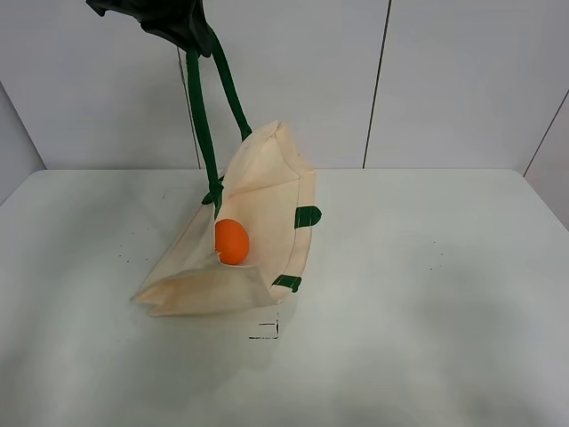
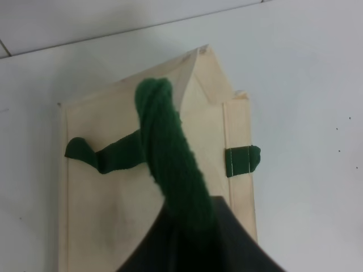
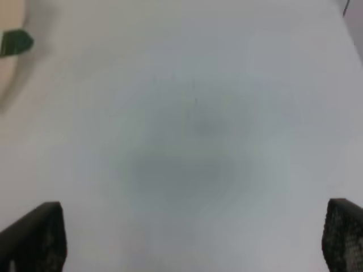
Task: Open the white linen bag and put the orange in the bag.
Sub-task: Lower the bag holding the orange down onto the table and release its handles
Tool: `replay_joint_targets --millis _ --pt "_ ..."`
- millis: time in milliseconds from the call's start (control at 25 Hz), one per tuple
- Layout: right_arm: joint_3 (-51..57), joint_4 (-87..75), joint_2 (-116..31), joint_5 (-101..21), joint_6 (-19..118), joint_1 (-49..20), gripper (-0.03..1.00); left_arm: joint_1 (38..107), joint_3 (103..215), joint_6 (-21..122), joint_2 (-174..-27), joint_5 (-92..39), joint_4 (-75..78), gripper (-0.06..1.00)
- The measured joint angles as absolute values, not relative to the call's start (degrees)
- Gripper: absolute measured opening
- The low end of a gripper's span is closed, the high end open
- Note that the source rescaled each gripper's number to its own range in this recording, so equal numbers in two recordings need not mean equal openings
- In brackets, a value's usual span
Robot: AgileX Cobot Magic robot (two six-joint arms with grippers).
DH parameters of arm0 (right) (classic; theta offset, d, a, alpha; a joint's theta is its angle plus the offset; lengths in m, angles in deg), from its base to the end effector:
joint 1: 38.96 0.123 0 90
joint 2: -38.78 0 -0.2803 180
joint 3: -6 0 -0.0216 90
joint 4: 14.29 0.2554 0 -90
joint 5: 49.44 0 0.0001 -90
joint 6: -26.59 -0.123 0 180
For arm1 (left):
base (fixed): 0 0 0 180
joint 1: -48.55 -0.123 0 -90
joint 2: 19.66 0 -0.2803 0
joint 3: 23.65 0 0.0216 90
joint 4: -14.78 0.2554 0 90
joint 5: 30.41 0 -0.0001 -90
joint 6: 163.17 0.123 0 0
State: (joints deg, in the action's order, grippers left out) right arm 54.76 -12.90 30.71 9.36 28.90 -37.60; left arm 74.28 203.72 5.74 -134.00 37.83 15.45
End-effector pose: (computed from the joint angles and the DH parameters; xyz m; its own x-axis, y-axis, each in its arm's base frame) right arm 0.0352 0.0034 0.2669 -0.4310 -0.0380 -0.9016 -0.0544 0.9984 -0.0160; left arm 0.3868 -0.1849 0.4108 -0.7083 0.1325 -0.6934 0.2993 0.9459 -0.1249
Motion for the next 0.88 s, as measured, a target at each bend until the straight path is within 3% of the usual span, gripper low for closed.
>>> replay_joint_targets --millis 480,560,760,880 --pt "54.8 -13.0 31.1 9.4 28.8 -37.6 1.00 74.3 191.8 6.7 -141.5 30.5 11.7 0.03" --pt "54.8 -13.0 31.1 9.4 28.8 -37.6 1.00 74.3 191.2 8.0 -144.8 29.3 10.4 0.16" --pt "54.8 -13.0 31.1 9.4 28.8 -37.6 1.00 74.3 191.0 8.5 -150.8 27.7 8.2 0.74" --pt "54.8 -13.0 31.1 9.4 28.8 -37.6 1.00 74.3 191.0 8.0 -153.0 27.3 8.1 0.85"
